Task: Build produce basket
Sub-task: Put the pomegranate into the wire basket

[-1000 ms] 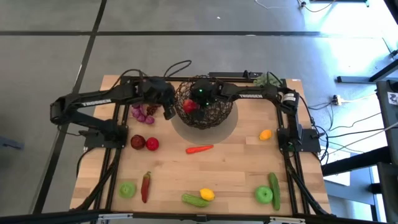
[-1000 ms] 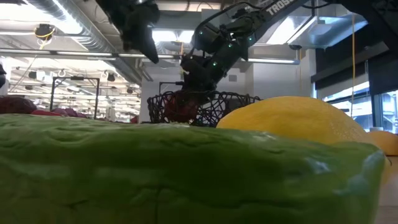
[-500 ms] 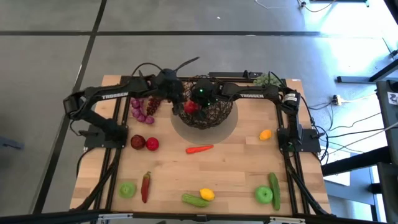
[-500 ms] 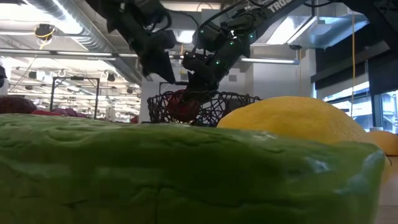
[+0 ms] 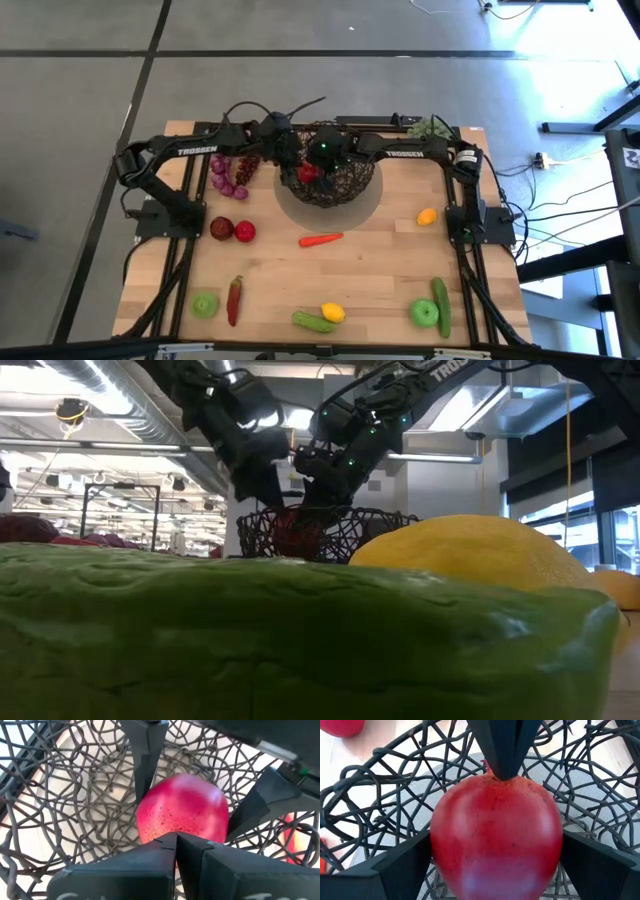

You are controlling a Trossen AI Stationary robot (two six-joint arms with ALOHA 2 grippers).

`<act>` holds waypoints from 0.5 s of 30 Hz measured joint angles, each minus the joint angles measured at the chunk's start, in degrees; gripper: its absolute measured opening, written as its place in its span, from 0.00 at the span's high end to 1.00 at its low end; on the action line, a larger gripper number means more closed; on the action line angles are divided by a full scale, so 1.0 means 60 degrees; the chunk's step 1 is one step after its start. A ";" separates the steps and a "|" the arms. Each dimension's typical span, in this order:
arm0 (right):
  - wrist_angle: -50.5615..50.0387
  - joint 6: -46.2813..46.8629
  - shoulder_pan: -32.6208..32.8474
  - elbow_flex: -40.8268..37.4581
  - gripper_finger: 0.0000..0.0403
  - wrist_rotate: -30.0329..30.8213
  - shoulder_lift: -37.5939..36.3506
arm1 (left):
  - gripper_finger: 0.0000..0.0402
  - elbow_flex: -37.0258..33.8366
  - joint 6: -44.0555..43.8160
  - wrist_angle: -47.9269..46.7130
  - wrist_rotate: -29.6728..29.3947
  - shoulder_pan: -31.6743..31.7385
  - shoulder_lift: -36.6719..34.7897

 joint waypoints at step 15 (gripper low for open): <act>0.0220 -0.0195 -0.0108 0.0018 0.01 -0.0018 0.0000 | 1.00 0.0004 0.0160 0.0910 0.0726 0.0120 0.0014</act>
